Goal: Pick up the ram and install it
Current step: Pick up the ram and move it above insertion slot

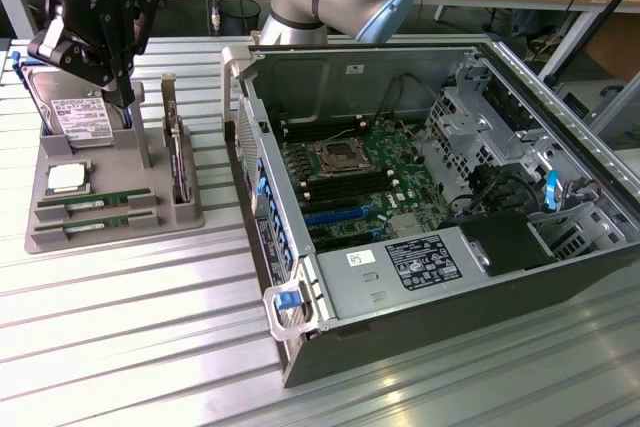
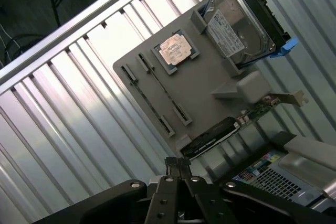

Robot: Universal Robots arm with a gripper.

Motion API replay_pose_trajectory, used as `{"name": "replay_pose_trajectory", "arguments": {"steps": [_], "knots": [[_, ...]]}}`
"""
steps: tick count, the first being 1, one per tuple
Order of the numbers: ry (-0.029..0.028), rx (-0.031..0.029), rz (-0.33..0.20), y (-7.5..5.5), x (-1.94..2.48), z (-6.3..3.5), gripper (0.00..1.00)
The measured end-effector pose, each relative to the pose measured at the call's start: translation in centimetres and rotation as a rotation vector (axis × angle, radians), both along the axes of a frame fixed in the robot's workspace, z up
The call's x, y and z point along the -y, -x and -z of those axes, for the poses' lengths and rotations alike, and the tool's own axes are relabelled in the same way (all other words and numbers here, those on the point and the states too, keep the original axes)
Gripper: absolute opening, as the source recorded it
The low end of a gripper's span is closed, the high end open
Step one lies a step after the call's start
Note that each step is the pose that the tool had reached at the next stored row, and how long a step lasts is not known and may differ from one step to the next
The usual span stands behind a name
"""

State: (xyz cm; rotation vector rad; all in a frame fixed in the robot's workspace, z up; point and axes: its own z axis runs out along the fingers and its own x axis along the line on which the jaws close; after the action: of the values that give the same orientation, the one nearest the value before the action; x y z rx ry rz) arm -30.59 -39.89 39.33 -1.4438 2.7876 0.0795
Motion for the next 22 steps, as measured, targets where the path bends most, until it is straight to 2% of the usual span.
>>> {"name": "replay_pose_trajectory", "arguments": {"steps": [15,22], "knots": [[0.0,0.0,-0.095,0.0,0.0,0.0,0.11],[0.0,0.0001,-0.167,0.0,0.0,0.0,0.11]]}}
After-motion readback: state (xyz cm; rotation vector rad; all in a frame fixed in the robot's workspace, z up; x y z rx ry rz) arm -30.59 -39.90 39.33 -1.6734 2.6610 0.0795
